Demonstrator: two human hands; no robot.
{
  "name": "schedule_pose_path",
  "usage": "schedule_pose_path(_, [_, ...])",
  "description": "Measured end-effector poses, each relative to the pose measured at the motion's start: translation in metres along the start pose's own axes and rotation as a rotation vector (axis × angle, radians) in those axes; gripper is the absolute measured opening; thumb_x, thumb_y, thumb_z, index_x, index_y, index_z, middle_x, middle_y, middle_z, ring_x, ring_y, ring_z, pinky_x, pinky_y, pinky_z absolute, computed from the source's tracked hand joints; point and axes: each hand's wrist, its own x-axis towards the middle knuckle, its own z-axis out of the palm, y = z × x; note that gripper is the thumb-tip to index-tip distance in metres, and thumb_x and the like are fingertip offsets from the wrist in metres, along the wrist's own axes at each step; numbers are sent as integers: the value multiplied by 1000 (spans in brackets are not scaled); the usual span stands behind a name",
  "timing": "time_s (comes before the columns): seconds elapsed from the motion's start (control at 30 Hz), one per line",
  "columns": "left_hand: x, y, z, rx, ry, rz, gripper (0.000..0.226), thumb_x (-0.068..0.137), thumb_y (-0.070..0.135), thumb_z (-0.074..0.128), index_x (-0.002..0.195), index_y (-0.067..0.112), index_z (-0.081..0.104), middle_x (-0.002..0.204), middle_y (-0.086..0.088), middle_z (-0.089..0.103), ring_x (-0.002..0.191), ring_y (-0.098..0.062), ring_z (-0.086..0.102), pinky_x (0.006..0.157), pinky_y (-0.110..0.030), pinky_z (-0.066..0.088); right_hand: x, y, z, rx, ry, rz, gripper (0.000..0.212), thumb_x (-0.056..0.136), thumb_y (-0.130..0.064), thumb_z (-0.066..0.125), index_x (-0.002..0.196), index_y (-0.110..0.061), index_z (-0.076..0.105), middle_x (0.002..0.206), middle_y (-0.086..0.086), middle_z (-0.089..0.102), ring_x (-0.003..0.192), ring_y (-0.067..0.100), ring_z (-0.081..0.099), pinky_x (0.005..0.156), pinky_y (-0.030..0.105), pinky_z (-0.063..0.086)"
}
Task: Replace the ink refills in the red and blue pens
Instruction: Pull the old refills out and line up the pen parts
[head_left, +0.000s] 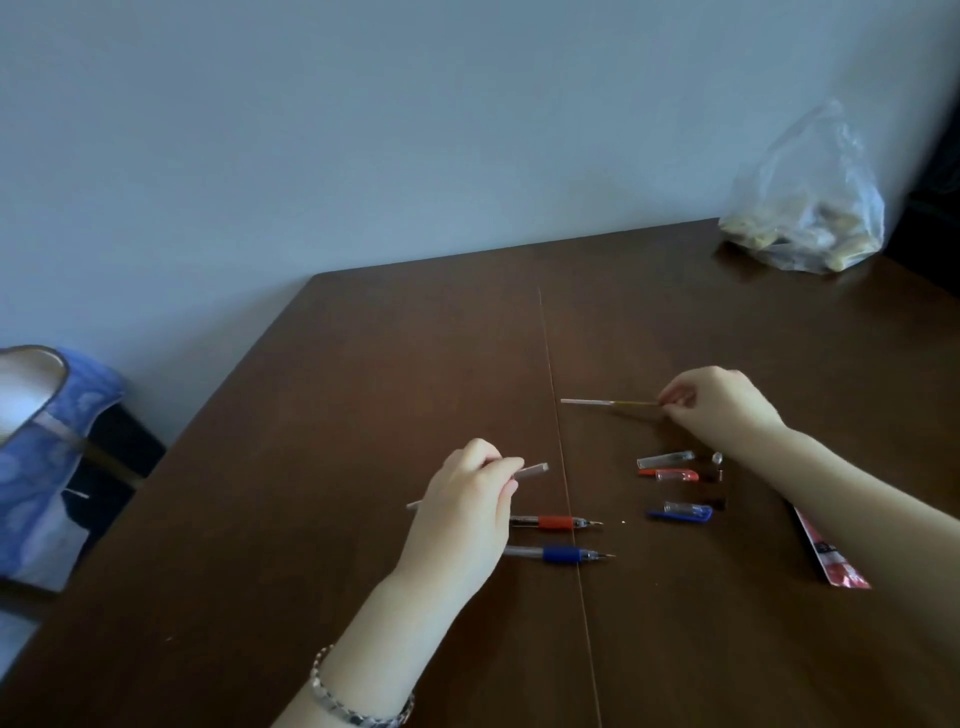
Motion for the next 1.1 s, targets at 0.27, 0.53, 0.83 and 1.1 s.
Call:
schedule_pose_path(0.27, [32, -9, 23, 104, -239, 11, 27, 91, 11, 46, 114, 18, 58, 113, -5, 57, 103, -20, 51, 83, -29, 43, -33, -7, -14, 21, 55, -35, 19, 81, -13, 56, 94, -19, 69, 97, 4, 70, 94, 21, 61, 83, 43, 52])
schedule_pose_path(0.53, [13, 6, 23, 90, -113, 161, 27, 88, 22, 54, 115, 20, 58, 115, -1, 61, 109, -17, 50, 95, -32, 38, -82, -5, -23, 7, -20, -136, 25, 81, -12, 57, 99, -25, 67, 89, -11, 61, 82, 6, 50, 74, 23, 43])
schedule_pose_path(0.83, [-6, 14, 21, 61, -165, 75, 26, 91, 26, 47, 114, 21, 56, 118, 0, 57, 113, -14, 47, 98, -27, 37, -114, -29, -15, 195, -44, -303, 18, 78, -10, 66, 93, -19, 71, 88, -14, 63, 73, -9, 54, 71, -1, 37])
schedule_pose_path(1.1, [-19, 40, 3, -51, -26, 223, 24, 76, 12, 67, 99, 9, 66, 94, -9, 70, 82, -21, 68, 75, -33, 56, -120, -55, -12, 353, -132, -363, 18, 75, -15, 71, 88, -27, 74, 71, -22, 61, 83, -3, 57, 68, 7, 43])
